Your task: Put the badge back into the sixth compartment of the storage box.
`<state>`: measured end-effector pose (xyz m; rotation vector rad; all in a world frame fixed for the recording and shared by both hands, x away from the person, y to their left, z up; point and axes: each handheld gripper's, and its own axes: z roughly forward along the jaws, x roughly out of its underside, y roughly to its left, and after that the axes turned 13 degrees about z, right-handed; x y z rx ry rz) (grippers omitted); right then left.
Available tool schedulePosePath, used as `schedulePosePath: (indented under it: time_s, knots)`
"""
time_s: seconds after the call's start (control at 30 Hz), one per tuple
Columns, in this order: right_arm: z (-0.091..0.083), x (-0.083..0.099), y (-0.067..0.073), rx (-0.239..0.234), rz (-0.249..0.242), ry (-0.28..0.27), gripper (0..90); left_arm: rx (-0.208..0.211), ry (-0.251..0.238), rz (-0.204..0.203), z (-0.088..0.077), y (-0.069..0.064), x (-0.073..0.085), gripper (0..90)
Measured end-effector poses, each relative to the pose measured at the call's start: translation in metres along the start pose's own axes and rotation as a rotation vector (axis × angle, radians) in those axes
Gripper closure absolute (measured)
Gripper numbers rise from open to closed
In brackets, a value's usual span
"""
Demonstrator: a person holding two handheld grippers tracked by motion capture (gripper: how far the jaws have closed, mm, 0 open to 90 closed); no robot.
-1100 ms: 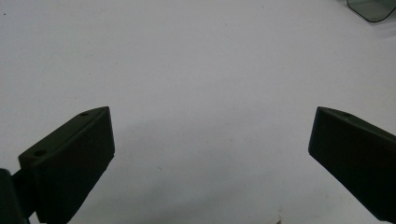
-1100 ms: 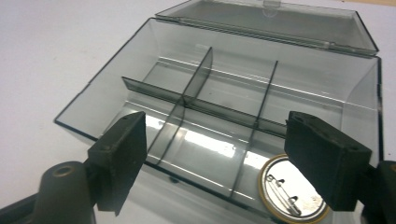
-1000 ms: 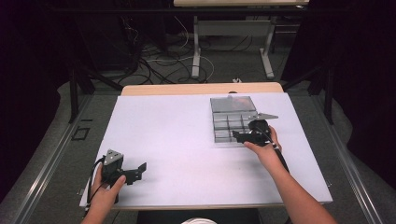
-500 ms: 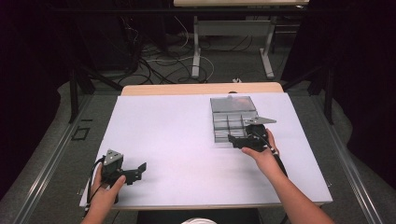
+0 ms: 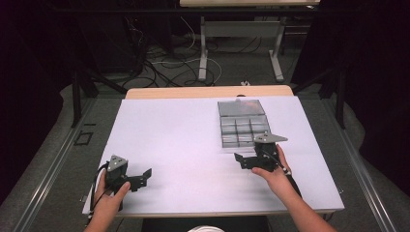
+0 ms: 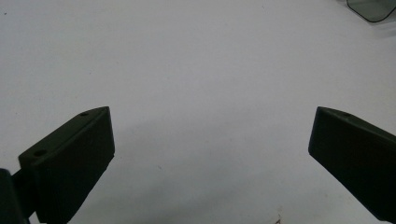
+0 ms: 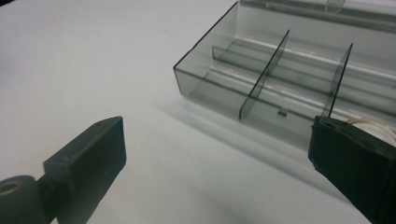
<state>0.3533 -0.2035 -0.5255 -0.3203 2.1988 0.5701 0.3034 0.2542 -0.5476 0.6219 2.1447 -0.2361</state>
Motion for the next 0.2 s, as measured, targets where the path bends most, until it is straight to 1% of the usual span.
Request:
schedulePosePath:
  time_s: [0.1, 0.13, 0.17, 0.2]
  knots:
    - [-0.0038, 0.0079, 0.0001, 0.001, -0.011, 0.006, 0.8, 0.005, 0.007, 0.002, -0.0002, -0.0001, -0.0004, 0.6]
    - [-0.0047, 0.0101, 0.0004, 0.004, -0.012, -0.004, 0.0, 0.0, 0.001, 0.001, 0.0005, -0.0006, -0.0003, 0.6]
    - [-0.0062, 0.0112, 0.0012, 0.001, -0.004, 0.001, 0.0, 0.001, -0.003, 0.002, 0.0009, -0.0008, -0.0003, 0.6]
    - [-0.0072, 0.0122, 0.0016, -0.001, -0.002, 0.002, 0.0, 0.002, 0.004, 0.001, 0.0006, -0.0011, -0.0005, 0.6]
